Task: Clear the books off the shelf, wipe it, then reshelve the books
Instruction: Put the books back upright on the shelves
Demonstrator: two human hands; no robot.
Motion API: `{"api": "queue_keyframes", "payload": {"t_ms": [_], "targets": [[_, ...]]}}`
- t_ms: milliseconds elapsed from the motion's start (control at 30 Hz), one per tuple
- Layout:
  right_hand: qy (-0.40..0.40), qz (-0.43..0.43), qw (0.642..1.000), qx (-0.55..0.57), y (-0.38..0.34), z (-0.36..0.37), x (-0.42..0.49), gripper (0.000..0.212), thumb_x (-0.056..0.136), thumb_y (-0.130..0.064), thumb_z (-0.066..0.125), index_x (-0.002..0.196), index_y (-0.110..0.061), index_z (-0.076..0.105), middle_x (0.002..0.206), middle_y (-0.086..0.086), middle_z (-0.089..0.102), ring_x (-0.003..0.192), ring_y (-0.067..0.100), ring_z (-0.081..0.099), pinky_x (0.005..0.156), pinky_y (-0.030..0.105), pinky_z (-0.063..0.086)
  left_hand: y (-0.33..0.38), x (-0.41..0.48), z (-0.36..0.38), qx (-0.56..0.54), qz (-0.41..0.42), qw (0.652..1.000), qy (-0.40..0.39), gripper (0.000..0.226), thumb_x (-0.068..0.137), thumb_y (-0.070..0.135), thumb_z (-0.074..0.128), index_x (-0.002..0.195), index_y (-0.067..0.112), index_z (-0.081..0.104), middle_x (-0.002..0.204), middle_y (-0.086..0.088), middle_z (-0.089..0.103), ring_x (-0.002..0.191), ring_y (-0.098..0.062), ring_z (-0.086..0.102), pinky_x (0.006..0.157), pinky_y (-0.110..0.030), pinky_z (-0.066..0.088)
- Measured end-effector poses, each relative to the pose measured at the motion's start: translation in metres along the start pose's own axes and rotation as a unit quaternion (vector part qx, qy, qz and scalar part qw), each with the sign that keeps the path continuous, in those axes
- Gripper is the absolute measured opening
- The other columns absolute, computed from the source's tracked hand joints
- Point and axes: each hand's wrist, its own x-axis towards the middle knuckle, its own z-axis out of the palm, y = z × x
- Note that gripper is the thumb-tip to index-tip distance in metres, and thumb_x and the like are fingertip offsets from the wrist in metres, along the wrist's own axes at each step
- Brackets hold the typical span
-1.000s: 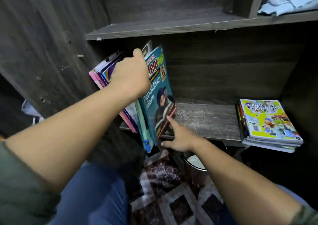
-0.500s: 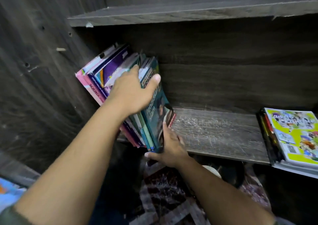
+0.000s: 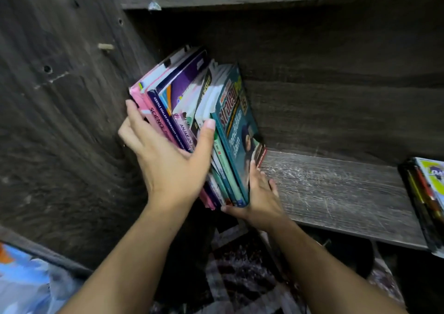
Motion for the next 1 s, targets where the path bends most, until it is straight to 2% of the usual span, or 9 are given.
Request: {"api": "queue_keyframes", "payload": {"t_ms": [100,233,367,433,500,567,767,867,1000], "targets": [[-0.019,-0.020,1.000,0.003,-0.004,-0.002,0.003,0.139,0.060,-0.079,0.066,0.150,-0.024,-0.023,0.163,0.000,0.001,0.148,0.012,-0.002,0.119,0.035,-0.002,0.001,0.010,-0.004,0.024,0.040,0.999,-0.020,0.122,0.069,0.061,0.077,0.153,0.006,0.009,0.133,-0.006,0.026,0.129,-0.020,0.041,0.109,-0.041,0.039],[-0.040,-0.048,0.996,0.065,-0.020,-0.005,0.004,0.129,0.067,-0.068,0.072,0.151,-0.030,-0.017,0.161,-0.009,0.011,0.147,0.012,0.009,0.120,0.040,0.005,0.002,0.027,-0.010,0.068,0.127,0.989,-0.031,0.122,0.065,0.061,0.080,0.150,-0.002,0.018,0.125,-0.004,0.023,0.119,-0.006,0.028,0.109,-0.009,0.020],[-0.059,-0.025,0.992,0.111,-0.021,-0.009,0.012,0.139,0.050,-0.077,0.076,0.154,-0.029,-0.003,0.160,-0.007,0.019,0.145,0.013,0.019,0.119,0.040,0.020,-0.001,0.033,-0.014,0.075,0.157,0.981,-0.087,0.139,0.052,0.068,0.079,0.150,-0.006,0.014,0.144,-0.024,0.017,0.138,-0.022,0.020,0.114,-0.011,0.011],[-0.036,-0.028,0.990,0.130,-0.020,-0.014,0.013,0.137,0.046,-0.073,0.080,0.154,-0.023,0.011,0.156,-0.006,0.024,0.141,0.011,0.026,0.117,0.033,0.025,-0.006,0.031,-0.021,0.066,0.181,0.972,-0.135,0.143,0.046,0.071,0.077,0.151,0.001,0.011,0.150,-0.025,0.005,0.144,-0.016,0.006,0.115,-0.010,0.005],[-0.009,-0.039,0.990,0.138,-0.017,-0.018,0.009,0.133,0.049,-0.067,0.084,0.153,-0.024,0.013,0.156,-0.007,0.023,0.140,0.008,0.026,0.114,0.024,0.023,-0.012,0.030,-0.029,0.066,0.218,0.959,-0.167,0.133,0.047,0.068,0.078,0.151,0.010,0.017,0.152,-0.024,-0.002,0.143,0.000,-0.006,0.114,-0.009,0.003],[0.000,-0.047,0.990,0.134,-0.014,-0.022,0.004,0.131,0.052,-0.067,0.083,0.153,-0.031,0.008,0.157,-0.009,0.022,0.140,0.005,0.025,0.110,0.020,0.021,-0.016,0.031,-0.036,0.064,0.229,0.955,-0.176,0.112,0.053,0.060,0.080,0.146,0.017,0.034,0.154,-0.027,-0.002,0.142,0.006,-0.008,0.116,-0.012,0.004],[-0.024,-0.050,0.993,0.102,-0.012,-0.027,0.002,0.120,0.055,-0.071,0.078,0.149,-0.046,0.008,0.155,-0.007,0.031,0.137,0.009,0.032,0.108,0.024,0.026,-0.021,0.035,-0.024,0.052,0.235,0.963,-0.122,0.048,0.071,0.038,0.085,0.113,0.022,0.068,0.151,-0.034,0.006,0.147,-0.035,0.010,0.121,-0.034,0.014],[-0.048,-0.031,0.995,0.078,-0.012,-0.027,0.002,0.122,0.055,-0.071,0.078,0.149,-0.047,0.004,0.155,-0.004,0.032,0.138,0.017,0.035,0.110,0.032,0.029,-0.019,0.034,-0.015,0.048,0.219,0.969,-0.102,0.039,0.072,0.039,0.084,0.108,0.027,0.071,0.151,-0.030,0.005,0.146,-0.036,0.008,0.121,-0.037,0.014],[-0.065,-0.025,0.996,0.063,-0.015,-0.031,0.003,0.123,0.057,-0.069,0.078,0.151,-0.044,0.002,0.156,-0.004,0.029,0.139,0.017,0.034,0.111,0.032,0.029,-0.012,0.032,-0.005,0.049,0.195,0.975,-0.091,0.045,0.070,0.050,0.080,0.110,0.031,0.070,0.150,-0.014,0.001,0.147,-0.037,0.005,0.121,-0.032,0.009]]}}
